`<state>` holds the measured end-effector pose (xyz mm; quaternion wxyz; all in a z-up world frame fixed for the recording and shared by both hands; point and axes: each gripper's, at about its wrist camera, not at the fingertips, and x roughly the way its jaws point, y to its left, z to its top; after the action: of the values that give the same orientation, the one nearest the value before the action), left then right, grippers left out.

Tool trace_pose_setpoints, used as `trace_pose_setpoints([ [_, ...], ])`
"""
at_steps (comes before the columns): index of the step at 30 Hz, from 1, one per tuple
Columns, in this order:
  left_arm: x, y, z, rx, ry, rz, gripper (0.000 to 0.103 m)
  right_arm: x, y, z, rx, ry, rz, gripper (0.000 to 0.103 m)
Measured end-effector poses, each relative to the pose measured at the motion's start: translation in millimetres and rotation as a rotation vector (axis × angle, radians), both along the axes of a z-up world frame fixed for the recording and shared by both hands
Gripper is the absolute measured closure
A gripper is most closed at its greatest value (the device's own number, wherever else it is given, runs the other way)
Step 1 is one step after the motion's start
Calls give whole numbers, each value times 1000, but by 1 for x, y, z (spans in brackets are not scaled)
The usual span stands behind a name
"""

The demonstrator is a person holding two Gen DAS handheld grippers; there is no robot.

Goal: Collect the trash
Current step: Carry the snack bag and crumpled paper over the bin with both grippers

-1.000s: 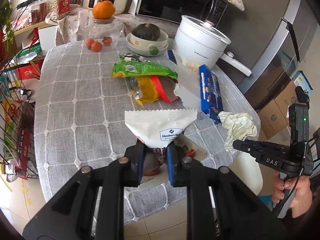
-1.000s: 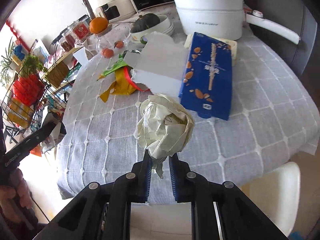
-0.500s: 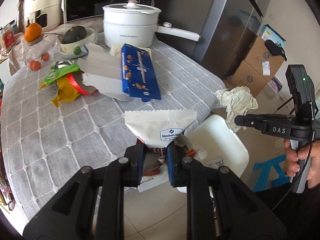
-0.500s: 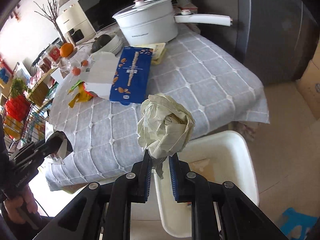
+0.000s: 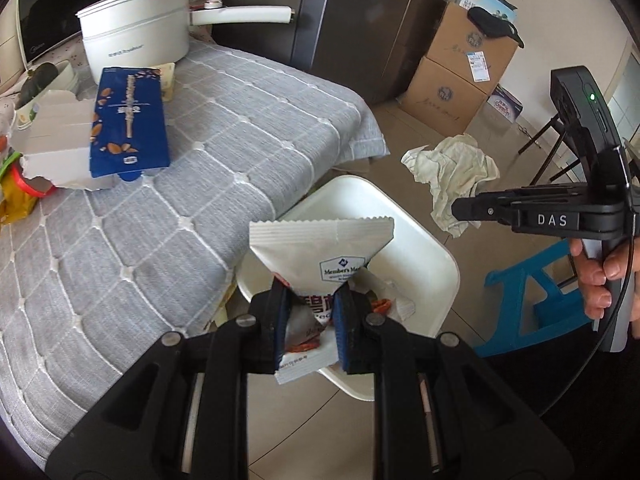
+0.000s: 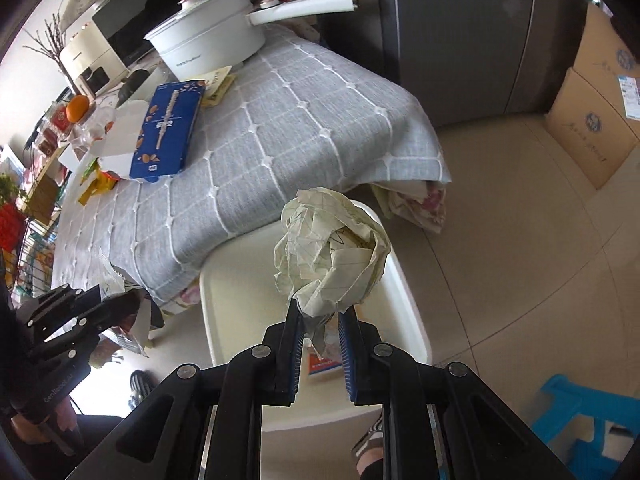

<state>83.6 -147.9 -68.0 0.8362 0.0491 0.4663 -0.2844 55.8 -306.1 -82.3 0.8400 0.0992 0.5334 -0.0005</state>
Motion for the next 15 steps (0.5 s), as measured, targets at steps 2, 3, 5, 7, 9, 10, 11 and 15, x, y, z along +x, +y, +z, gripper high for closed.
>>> trace_pose_setpoints([
  [2, 0, -9, -6, 9, -2, -16, 81, -3, -8, -5, 3, 13, -15, 85],
  [3, 0, -13, -8, 14, -8, -23, 81, -4, -12, -7, 5, 19, -19, 85],
  [5, 2, -18, -13, 26, -13, -32, 80, -6, -16, -10, 6, 27, -24, 85],
  [7, 4, -23, -17, 26, -17, -42, 78, -7, -19, -13, 4, 34, -26, 85],
  [9, 5, -26, -19, 48, -28, -35, 71, -8, -22, -14, -1, 40, -31, 85],
  [10, 6, -27, -19, 53, -25, -35, 65, -9, -24, -15, -2, 43, -34, 85],
  [11, 6, -27, -19, 56, -26, -29, 49, -10, -25, -16, -3, 45, -38, 85],
  [15, 0, -23, -12, 91, -69, 0, 23, -11, -29, -18, 1, 53, -47, 85],
])
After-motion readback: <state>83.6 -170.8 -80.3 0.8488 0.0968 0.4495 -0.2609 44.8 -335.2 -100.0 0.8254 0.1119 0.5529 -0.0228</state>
